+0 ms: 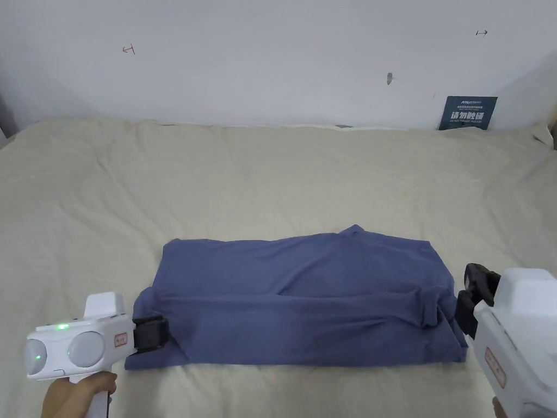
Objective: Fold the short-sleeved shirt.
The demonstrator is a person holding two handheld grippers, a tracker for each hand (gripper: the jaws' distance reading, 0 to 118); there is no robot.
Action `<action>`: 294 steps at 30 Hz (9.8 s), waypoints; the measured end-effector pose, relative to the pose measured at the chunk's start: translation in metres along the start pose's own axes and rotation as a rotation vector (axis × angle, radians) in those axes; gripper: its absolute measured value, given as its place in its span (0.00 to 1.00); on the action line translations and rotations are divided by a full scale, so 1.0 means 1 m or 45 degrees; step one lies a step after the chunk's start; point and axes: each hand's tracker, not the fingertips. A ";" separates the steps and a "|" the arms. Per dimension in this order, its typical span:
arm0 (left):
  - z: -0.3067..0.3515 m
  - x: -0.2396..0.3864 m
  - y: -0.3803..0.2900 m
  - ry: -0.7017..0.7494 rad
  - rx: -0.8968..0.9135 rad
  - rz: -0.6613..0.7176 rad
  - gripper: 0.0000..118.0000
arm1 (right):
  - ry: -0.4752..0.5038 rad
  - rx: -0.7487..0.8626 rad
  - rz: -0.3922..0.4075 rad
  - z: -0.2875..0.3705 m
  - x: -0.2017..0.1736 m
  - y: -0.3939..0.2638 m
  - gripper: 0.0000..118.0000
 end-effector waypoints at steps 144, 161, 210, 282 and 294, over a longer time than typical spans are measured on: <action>-0.050 0.037 0.107 -0.180 0.046 -0.106 0.02 | -0.046 -0.907 0.043 -0.313 0.035 -0.083 0.62; 0.017 0.016 0.073 -0.142 0.131 -0.034 0.02 | 0.115 -0.531 -0.158 -0.150 0.065 -0.025 0.03; 0.213 0.071 -0.005 -0.116 1.069 -0.101 0.84 | -0.078 0.268 -0.072 0.077 -0.004 0.035 0.78; 0.088 -0.147 -0.032 -0.279 -0.056 0.277 0.06 | -0.063 0.125 0.051 0.036 -0.020 0.019 0.01; 0.113 -0.011 -0.021 -0.382 -0.109 -0.024 0.06 | -0.042 0.148 0.033 0.044 -0.007 0.019 0.01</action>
